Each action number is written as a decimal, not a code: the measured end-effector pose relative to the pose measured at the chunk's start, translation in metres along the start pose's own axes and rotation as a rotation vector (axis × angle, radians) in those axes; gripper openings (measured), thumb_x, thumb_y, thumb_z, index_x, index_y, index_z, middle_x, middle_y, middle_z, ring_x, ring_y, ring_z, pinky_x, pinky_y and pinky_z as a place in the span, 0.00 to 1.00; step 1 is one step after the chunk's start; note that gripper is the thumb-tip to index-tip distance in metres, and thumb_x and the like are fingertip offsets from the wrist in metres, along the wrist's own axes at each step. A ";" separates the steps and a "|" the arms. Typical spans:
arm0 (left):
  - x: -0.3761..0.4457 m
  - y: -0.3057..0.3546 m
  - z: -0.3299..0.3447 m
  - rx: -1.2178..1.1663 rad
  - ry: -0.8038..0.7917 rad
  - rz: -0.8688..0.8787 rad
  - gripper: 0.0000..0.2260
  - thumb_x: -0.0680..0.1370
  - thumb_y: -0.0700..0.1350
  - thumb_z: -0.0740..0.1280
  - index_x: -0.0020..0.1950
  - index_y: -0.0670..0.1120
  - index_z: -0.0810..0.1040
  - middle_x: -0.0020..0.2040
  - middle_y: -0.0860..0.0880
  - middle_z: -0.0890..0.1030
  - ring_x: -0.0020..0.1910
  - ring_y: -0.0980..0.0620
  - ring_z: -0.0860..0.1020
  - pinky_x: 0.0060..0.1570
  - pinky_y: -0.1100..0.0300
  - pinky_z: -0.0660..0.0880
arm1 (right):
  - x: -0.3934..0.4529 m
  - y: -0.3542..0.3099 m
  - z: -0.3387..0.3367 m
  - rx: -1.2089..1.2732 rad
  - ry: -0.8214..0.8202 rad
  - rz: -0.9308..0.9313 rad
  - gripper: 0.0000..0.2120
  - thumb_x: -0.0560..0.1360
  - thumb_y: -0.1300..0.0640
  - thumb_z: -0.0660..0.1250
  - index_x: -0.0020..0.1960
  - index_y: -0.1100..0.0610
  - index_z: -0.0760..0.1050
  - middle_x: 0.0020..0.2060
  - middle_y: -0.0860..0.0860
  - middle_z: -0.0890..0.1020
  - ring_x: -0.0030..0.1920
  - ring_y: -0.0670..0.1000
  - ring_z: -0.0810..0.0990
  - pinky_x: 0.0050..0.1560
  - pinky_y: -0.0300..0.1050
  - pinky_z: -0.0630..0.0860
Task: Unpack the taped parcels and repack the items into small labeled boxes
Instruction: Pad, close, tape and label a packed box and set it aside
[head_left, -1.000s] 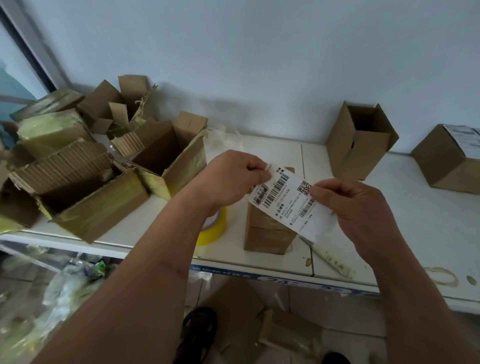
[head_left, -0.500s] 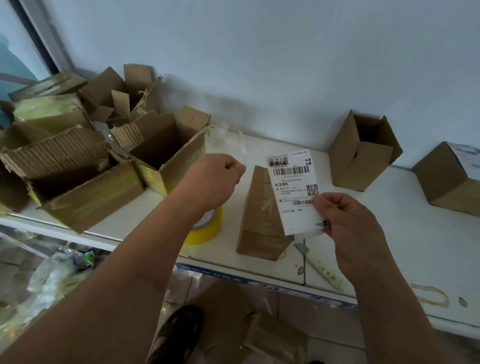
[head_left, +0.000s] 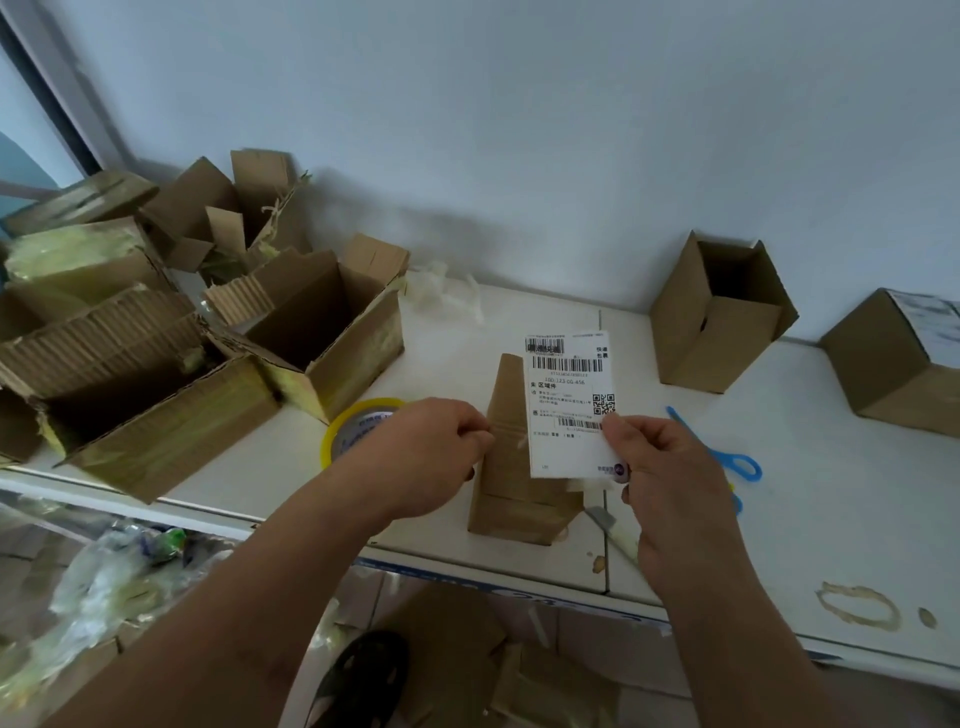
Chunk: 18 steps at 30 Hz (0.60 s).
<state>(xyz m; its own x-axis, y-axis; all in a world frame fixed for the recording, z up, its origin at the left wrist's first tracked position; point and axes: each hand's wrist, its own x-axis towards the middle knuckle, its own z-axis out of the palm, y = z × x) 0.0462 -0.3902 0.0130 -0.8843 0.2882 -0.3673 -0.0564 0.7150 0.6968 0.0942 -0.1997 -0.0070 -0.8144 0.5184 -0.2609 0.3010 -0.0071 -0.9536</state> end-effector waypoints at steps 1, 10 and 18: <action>0.001 0.000 0.000 -0.006 0.001 -0.001 0.09 0.83 0.49 0.61 0.56 0.52 0.80 0.45 0.54 0.82 0.45 0.56 0.80 0.51 0.56 0.79 | 0.000 0.000 0.003 -0.033 0.016 -0.013 0.03 0.77 0.52 0.68 0.47 0.51 0.77 0.41 0.46 0.83 0.35 0.40 0.80 0.28 0.30 0.71; 0.002 -0.001 -0.001 -0.003 -0.025 0.006 0.11 0.83 0.51 0.60 0.54 0.50 0.81 0.44 0.53 0.82 0.45 0.55 0.80 0.48 0.57 0.79 | -0.008 0.009 0.028 -0.324 0.080 -0.119 0.05 0.79 0.51 0.65 0.51 0.50 0.70 0.43 0.43 0.76 0.42 0.43 0.78 0.32 0.32 0.73; 0.003 -0.004 -0.001 0.051 -0.054 0.020 0.11 0.82 0.55 0.60 0.59 0.53 0.78 0.39 0.62 0.74 0.38 0.60 0.75 0.31 0.72 0.67 | -0.011 0.011 0.035 -0.384 0.117 -0.145 0.05 0.79 0.51 0.65 0.52 0.49 0.70 0.41 0.42 0.76 0.41 0.44 0.78 0.39 0.41 0.79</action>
<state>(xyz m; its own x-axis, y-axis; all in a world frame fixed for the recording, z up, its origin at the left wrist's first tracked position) 0.0435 -0.3926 0.0097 -0.8588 0.3355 -0.3871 -0.0139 0.7401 0.6723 0.0889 -0.2355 -0.0202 -0.8066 0.5845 -0.0886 0.3687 0.3802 -0.8483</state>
